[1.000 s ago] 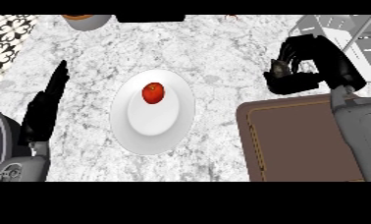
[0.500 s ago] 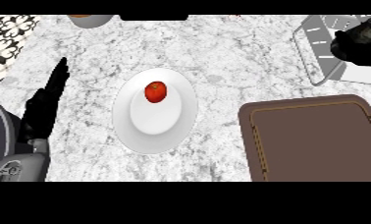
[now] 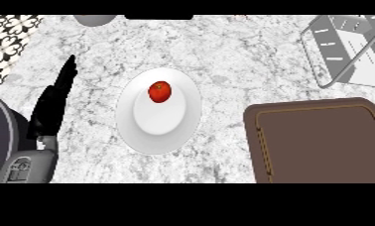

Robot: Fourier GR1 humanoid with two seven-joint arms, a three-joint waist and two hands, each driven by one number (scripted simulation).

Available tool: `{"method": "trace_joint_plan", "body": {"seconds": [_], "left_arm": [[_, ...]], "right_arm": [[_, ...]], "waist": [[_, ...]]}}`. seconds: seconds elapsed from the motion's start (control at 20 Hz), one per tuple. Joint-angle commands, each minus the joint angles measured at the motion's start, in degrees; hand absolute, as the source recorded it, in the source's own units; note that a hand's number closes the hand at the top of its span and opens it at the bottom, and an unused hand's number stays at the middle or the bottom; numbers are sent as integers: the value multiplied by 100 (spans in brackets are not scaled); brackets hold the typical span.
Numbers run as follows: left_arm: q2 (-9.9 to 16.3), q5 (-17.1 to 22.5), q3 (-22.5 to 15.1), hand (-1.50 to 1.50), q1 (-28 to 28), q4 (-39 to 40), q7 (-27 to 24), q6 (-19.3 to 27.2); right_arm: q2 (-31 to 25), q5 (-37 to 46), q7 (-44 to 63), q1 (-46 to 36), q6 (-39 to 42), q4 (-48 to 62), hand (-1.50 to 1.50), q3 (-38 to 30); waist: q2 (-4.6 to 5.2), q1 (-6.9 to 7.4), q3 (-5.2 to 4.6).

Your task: Pick the eggplant from the tray and place it in the tiered basket

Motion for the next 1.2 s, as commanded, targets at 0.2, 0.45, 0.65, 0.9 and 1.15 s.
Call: {"method": "trace_joint_plan", "body": {"seconds": [0.2,0.45,0.65,0.9,1.15], "left_arm": [[-77,-24,28,0,-192,61,90,-30],[44,136,159,0,-188,176,-184,-217],[-252,-224,-221,0,-206,-289,262,89],[-22,-2,59,0,-399,94,166,-193],[-333,-175,-136,0,-256,127,-39,54]], "right_arm": [[-258,887,-1632,-496,-236,1866,150,275],[-726,1848,-2040,-498,-872,2578,150,483],[-903,2404,-2543,-689,-1385,3680,150,605],[-961,2718,-3061,-1488,-1580,4983,150,632],[-992,2630,-4089,-1511,-1579,5846,150,466]], "waist": [[24,62,1],[56,118,1],[78,216,14],[72,186,7],[127,255,20]]}}
